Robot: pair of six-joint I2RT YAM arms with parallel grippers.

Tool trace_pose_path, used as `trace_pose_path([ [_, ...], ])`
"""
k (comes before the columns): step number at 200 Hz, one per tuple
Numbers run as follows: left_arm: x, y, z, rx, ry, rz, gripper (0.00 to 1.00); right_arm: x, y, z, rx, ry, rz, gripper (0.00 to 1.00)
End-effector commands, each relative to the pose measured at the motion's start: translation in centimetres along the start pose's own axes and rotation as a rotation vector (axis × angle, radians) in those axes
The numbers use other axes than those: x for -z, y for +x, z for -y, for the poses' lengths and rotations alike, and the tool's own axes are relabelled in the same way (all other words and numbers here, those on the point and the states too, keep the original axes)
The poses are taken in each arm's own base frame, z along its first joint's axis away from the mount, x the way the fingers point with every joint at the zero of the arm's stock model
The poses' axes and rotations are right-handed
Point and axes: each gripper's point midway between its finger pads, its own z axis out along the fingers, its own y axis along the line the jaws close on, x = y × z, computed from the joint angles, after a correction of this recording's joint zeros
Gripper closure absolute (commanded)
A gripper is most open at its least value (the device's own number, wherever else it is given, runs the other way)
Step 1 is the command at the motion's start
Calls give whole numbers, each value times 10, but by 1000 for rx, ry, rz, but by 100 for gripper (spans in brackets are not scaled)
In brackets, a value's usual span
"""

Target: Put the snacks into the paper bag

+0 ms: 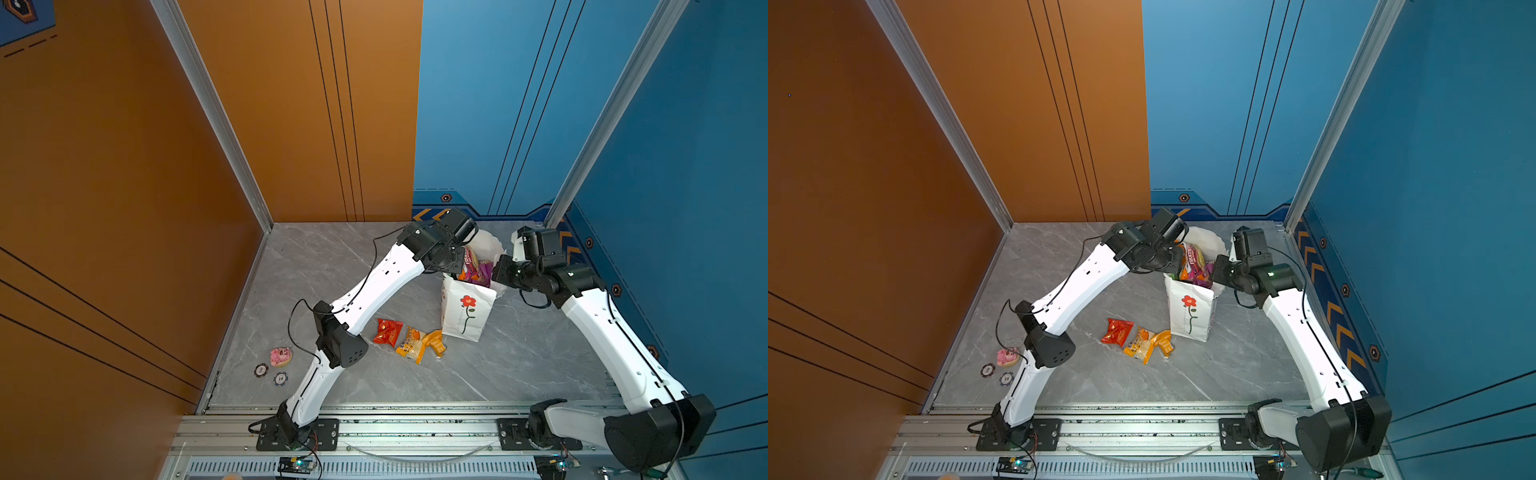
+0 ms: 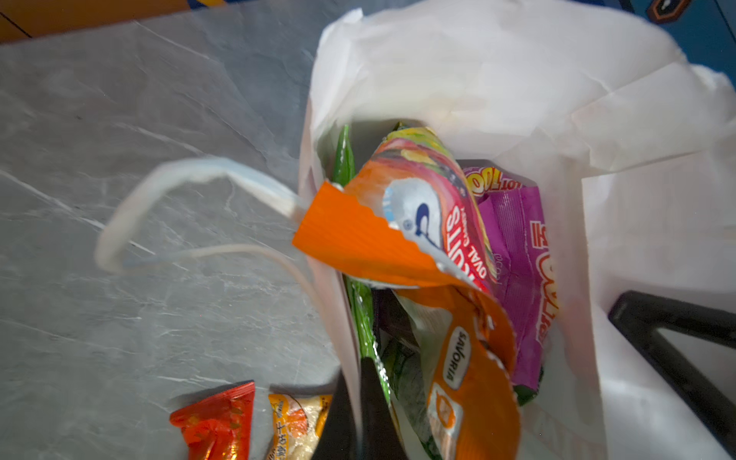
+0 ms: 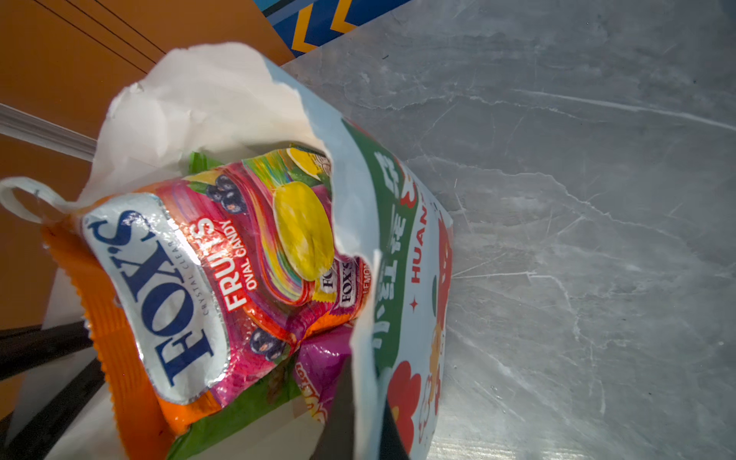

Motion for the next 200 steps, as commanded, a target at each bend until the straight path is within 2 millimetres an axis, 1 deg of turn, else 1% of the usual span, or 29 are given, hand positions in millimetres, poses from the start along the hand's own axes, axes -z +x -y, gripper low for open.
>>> trace_pose_path([
  [1, 80, -60, -42, 2, -195, 319, 100, 38, -46, -36, 74, -82, 172, 100],
  [10, 85, -61, -50, 0, -240, 343, 100, 40, -49, -39, 85, -79, 184, 100],
  [19, 82, -60, -51, 9, -231, 346, 100, 39, -51, -42, 91, -73, 189, 100],
  [39, 45, -40, -53, 92, -140, 230, 100, 23, -47, -38, 89, -48, 171, 100],
  [46, 33, -32, -55, 114, -124, 188, 100, 14, -45, -34, 87, -30, 161, 100],
  [55, 18, -23, -52, 129, -94, 135, 100, 0, -41, -26, 82, 2, 144, 100],
  [69, -1, -14, -33, 105, -13, 63, 100, -24, -31, -16, 73, 33, 88, 100],
  [83, -10, -7, -1, 42, 86, 22, 100, -46, -20, -12, 70, 40, 25, 100],
  [95, -14, -4, 27, -1, 178, -3, 100, -59, -15, -13, 71, 36, -10, 100],
  [103, -14, -2, 42, -11, 238, -19, 100, -63, -14, -14, 69, 31, -22, 100],
  [114, -13, -1, 56, -25, 290, -25, 100, -64, -16, -16, 69, 27, -25, 100],
  [122, -7, -4, 60, -40, 292, -5, 100, -62, -19, -17, 69, 26, -14, 100],
  [134, 7, -11, 64, -84, 276, 51, 100, -57, -24, -15, 68, 36, 8, 100],
  [145, 20, -18, 61, -108, 229, 106, 100, -52, -28, -11, 59, 42, 22, 100],
  [160, 27, -27, 44, -69, 160, 154, 100, -49, -31, -1, 35, 51, 30, 100],
  [178, 12, -29, 9, 50, 103, 133, 100, -44, -33, 9, 5, 57, 43, 100],
  [188, 1, -24, -10, 109, 66, 100, 100, -43, -33, 12, -3, 54, 47, 100],
  [200, -9, -19, -32, 162, 3, 85, 100, -42, -31, 15, -10, 58, 50, 100],
])
